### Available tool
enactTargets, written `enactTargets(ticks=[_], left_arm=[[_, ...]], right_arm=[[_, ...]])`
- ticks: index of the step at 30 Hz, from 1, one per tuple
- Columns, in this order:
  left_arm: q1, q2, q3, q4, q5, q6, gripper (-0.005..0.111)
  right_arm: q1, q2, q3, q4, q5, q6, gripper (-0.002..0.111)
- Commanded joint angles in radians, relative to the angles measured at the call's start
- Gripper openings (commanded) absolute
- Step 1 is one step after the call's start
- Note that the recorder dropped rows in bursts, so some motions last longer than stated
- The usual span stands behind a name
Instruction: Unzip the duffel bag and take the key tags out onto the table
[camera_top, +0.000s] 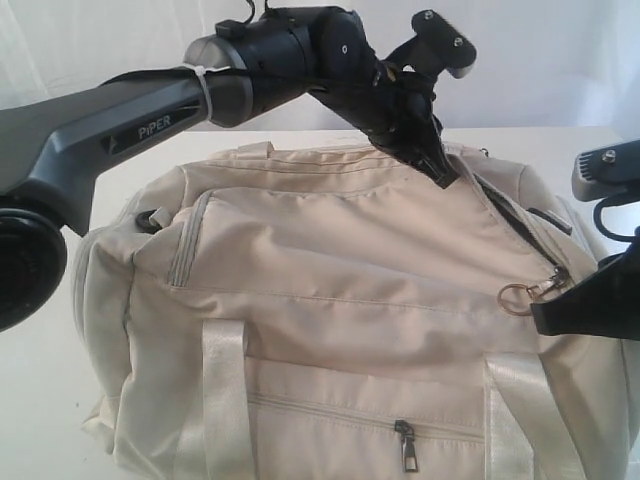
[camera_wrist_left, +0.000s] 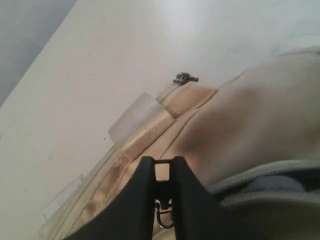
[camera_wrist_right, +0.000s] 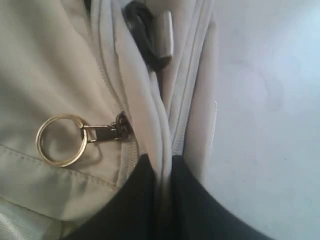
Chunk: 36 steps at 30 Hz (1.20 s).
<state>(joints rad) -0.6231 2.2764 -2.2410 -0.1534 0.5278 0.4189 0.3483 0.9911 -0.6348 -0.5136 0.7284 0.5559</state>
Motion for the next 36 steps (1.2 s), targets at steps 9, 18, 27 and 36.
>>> enactTargets(ticks=[9,18,27,36], left_arm=[[0.057,-0.048,-0.006,0.095,0.152,-0.097,0.000],[0.122,-0.059,-0.006,0.095,0.277,-0.102,0.000],[0.156,-0.067,-0.006,0.095,0.367,-0.081,0.000],[0.172,-0.079,-0.006,0.006,0.367,-0.038,0.000]], right_arm=[[0.000,-0.010,-0.003,-0.026,0.077,0.007,0.000],[0.000,-0.010,-0.003,-0.040,0.084,0.027,0.000],[0.000,-0.010,-0.003,-0.042,0.082,0.027,0.000],[0.000,-0.010,-0.006,-0.041,0.063,0.023,0.001]])
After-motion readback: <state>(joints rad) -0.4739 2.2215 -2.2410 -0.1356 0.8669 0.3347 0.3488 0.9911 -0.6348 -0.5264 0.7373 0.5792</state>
